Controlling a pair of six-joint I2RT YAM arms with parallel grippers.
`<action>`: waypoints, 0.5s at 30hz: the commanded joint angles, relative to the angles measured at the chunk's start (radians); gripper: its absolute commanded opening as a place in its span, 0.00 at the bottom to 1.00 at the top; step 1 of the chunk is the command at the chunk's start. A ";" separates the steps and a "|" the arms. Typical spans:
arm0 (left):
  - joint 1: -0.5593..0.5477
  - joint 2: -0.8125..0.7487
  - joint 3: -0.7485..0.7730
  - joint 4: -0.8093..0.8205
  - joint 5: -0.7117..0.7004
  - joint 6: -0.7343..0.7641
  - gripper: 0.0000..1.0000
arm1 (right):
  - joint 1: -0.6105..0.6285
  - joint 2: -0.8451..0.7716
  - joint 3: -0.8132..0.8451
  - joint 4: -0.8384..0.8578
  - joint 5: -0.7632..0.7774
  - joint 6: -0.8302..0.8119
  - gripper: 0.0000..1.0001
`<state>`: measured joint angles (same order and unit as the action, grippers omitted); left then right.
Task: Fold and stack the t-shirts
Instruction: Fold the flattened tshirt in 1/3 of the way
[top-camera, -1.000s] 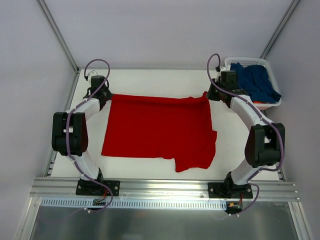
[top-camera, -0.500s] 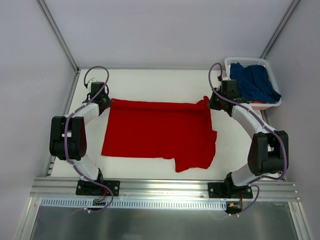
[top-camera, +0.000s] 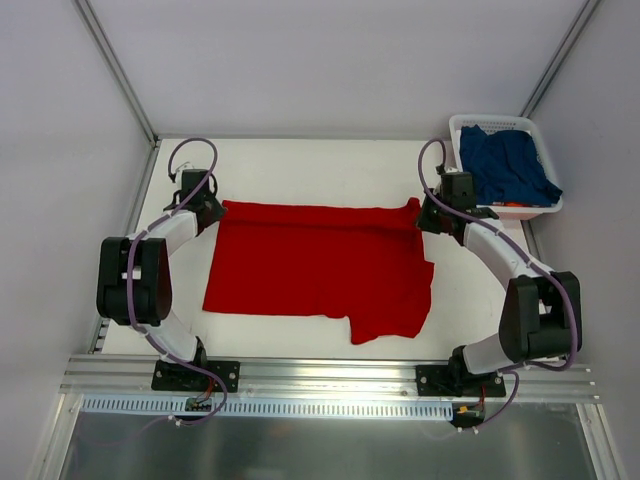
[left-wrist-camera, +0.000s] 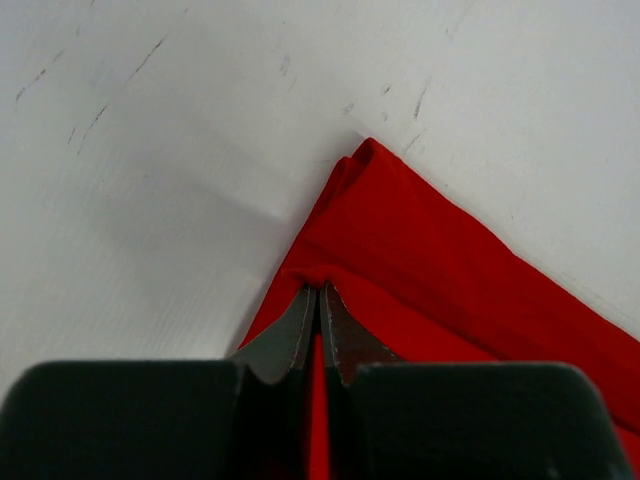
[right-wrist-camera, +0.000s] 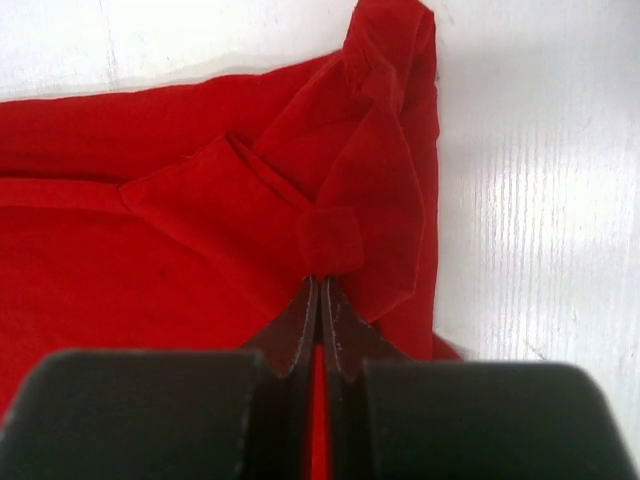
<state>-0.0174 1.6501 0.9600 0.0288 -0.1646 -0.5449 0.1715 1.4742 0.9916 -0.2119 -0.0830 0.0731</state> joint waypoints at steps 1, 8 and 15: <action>0.011 -0.055 -0.020 -0.017 0.004 -0.020 0.00 | 0.013 -0.058 -0.027 0.020 0.022 0.033 0.00; 0.011 -0.070 -0.037 -0.023 0.000 -0.016 0.00 | 0.019 -0.055 -0.053 0.019 0.023 0.042 0.00; 0.011 -0.067 -0.047 -0.023 0.004 -0.016 0.00 | 0.019 -0.048 -0.064 0.008 0.025 0.051 0.00</action>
<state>-0.0177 1.6222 0.9230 0.0093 -0.1646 -0.5457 0.1825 1.4536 0.9363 -0.2131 -0.0704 0.1043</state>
